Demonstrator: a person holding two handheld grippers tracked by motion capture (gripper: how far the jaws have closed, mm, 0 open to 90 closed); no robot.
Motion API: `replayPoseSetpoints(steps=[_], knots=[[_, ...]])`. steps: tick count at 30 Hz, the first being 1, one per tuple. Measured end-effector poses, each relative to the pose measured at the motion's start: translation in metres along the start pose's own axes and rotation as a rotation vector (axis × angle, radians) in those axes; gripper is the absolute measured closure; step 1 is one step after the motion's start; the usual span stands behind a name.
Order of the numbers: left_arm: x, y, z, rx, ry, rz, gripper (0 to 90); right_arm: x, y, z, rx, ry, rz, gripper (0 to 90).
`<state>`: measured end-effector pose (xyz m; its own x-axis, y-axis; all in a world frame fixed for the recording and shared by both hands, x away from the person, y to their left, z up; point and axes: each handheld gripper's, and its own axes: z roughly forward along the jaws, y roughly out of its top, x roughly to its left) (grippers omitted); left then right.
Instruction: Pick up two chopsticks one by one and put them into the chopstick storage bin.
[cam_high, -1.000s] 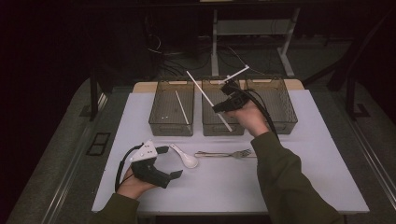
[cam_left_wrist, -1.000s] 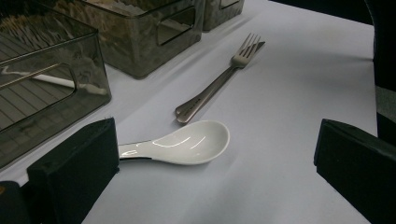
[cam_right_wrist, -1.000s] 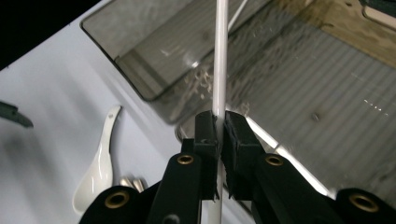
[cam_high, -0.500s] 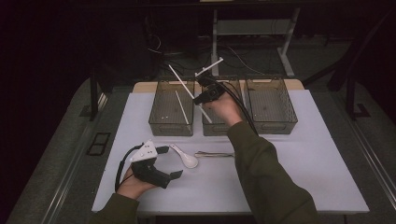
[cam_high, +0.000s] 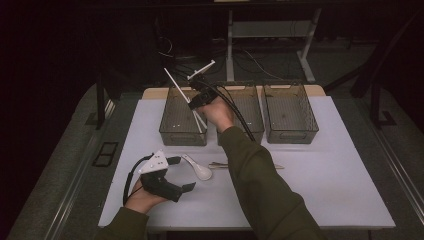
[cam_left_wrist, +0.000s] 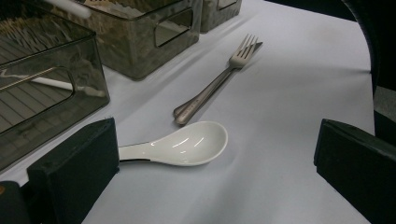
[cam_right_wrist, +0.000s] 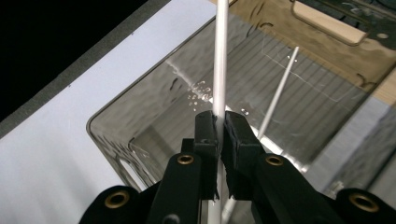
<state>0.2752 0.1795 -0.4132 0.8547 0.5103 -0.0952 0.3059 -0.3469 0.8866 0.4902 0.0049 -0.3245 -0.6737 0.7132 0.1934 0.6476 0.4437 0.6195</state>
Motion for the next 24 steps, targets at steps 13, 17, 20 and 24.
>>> replayPoseSetpoints(steps=[13, 17, 20, 24], knots=[[0.001, 0.0, -0.001, 0.004, -0.007, 0.003, 0.0, 0.004, -0.008, 0.036, 0.046, -0.01, -0.008, 83.9], [0.001, 0.0, -0.001, 0.002, -0.008, 0.0, 0.0, 0.003, -0.016, 0.048, 0.088, -0.023, -0.015, 83.9], [0.001, 0.0, -0.001, 0.004, -0.008, 0.002, 0.0, 0.001, -0.02, 0.053, 0.099, -0.029, -0.006, 83.7], [0.001, 0.0, -0.001, 0.004, -0.009, 0.002, 0.0, 0.003, -0.022, 0.057, 0.112, -0.036, -0.02, 78.7]])
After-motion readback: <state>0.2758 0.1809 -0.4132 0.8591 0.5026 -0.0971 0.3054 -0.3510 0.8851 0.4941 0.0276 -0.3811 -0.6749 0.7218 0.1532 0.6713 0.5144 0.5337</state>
